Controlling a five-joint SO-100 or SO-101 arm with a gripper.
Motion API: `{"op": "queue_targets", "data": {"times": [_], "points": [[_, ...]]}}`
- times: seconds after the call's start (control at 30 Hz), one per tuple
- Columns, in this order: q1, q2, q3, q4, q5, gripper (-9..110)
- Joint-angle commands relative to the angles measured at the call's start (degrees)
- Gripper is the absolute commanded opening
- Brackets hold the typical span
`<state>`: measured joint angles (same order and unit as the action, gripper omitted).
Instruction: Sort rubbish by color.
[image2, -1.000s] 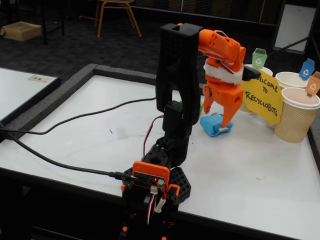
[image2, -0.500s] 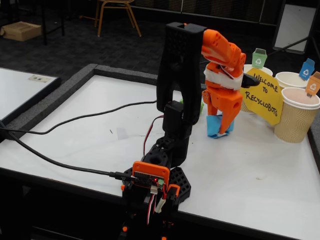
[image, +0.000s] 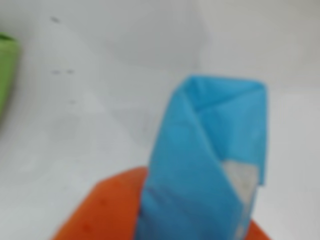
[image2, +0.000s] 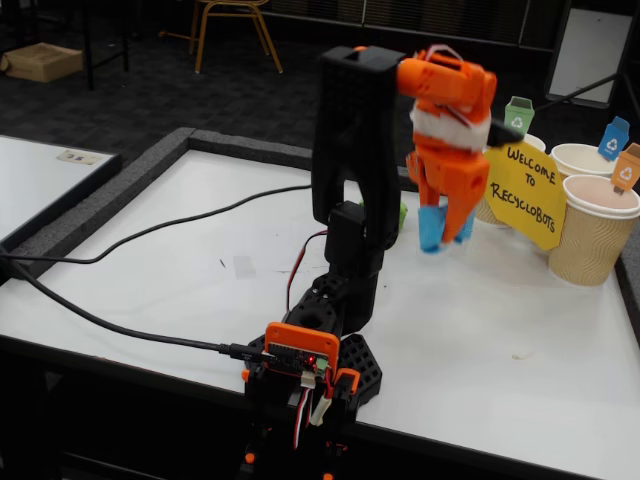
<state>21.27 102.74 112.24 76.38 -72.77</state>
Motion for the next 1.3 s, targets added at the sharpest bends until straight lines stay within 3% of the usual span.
{"op": "queue_targets", "data": {"times": [0.0, 0.3, 0.67, 0.93, 1.27], "points": [[-1.49, 17.4, -7.47, 4.39, 0.35, 0], [0.79, 32.87, -8.79, 13.18, 0.35, 0], [6.42, 37.18, -12.13, 17.23, 0.35, 0], [9.58, 31.46, -15.73, 8.44, 0.0, 0], [11.87, 11.43, -34.45, 2.64, -0.18, 0]]}}
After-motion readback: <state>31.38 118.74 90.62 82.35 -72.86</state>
